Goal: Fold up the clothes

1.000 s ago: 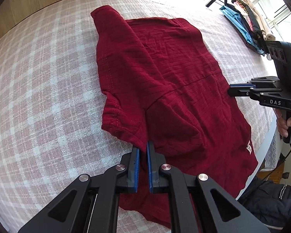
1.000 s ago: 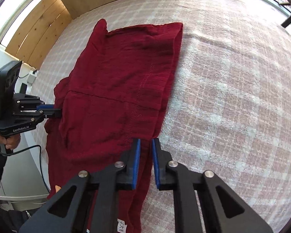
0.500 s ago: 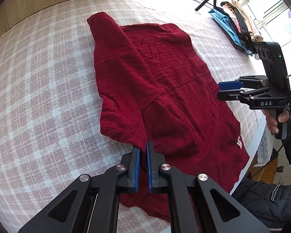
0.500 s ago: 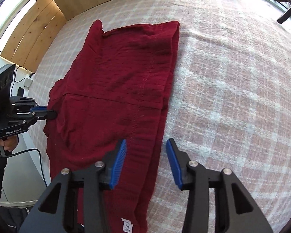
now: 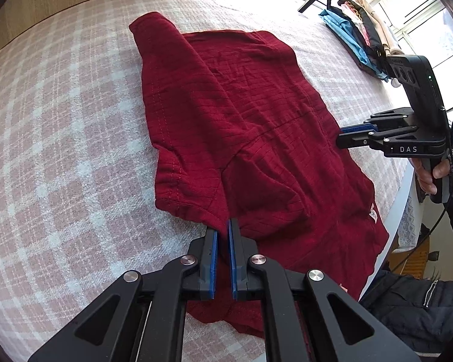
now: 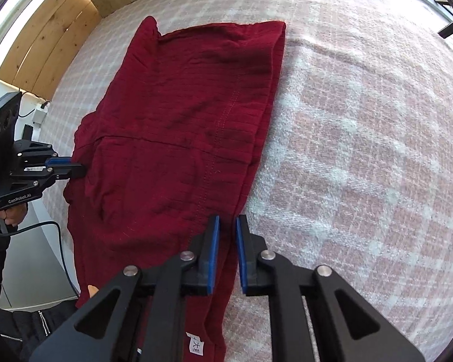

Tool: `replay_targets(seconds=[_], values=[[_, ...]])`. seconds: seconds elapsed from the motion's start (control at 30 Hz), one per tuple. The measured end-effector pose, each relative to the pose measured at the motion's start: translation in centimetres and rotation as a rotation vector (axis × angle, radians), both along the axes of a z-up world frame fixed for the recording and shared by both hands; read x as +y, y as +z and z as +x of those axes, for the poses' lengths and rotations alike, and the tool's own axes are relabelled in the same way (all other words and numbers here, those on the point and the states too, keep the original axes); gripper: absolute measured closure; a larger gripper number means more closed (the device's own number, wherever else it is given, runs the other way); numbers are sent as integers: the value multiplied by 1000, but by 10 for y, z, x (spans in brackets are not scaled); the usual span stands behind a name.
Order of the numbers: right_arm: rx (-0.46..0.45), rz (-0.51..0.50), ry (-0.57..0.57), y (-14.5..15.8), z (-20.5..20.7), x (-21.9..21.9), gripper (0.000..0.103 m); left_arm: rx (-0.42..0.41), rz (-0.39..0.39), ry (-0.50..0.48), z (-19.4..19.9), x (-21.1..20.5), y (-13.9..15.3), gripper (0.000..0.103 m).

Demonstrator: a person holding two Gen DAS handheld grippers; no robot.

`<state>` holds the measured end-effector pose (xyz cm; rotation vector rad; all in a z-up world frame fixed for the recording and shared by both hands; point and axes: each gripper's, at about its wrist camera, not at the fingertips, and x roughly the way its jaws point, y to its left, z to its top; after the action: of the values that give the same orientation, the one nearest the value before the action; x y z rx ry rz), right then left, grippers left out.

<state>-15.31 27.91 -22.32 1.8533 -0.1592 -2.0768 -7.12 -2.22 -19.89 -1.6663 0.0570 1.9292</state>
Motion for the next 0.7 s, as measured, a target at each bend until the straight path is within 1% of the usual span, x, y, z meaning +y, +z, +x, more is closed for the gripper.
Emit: replay_targets(seconds=[0.03,0.13,0.17,0.2,0.23,0.27,0.33,0.4,0.5,0.57,0.6,0.63,0.7], values=[[-9,-7,-2,0,-2,-1,79,1,0,-4,2,1,2,97],[-47,-50,-35,0,-8,6,78,-1,2,-12,5,3,3,97],[-44,-47,-31,0,-9,7,78,-1,2,-14,6,3,3,97],[-37,-40,-23,1,-8,8,82,0,2,-16,8,4,3,97],[-30,-32,-15,1,-8,9,92,-1,3,-16,10,4,4,97],[-8,0,17,3,-7,6,97,-3,9,-9,11,3,4,97],[30,58,75,6,-4,-2,97,2,25,14,14,-1,8,98],[28,47,71,8,-6,-3,98,17,48,43,17,-7,17,98],[46,-59,15,21,-5,13,99,36,105,80,27,-22,43,98],[66,-147,-28,34,-2,27,99,65,117,84,-4,-68,66,98],[86,-195,-54,44,1,34,99,80,120,89,-3,-79,78,98],[107,-241,-81,55,5,42,99,93,126,95,-1,-83,93,98],[163,-314,-115,78,14,50,99,119,146,101,-10,-86,116,98]])
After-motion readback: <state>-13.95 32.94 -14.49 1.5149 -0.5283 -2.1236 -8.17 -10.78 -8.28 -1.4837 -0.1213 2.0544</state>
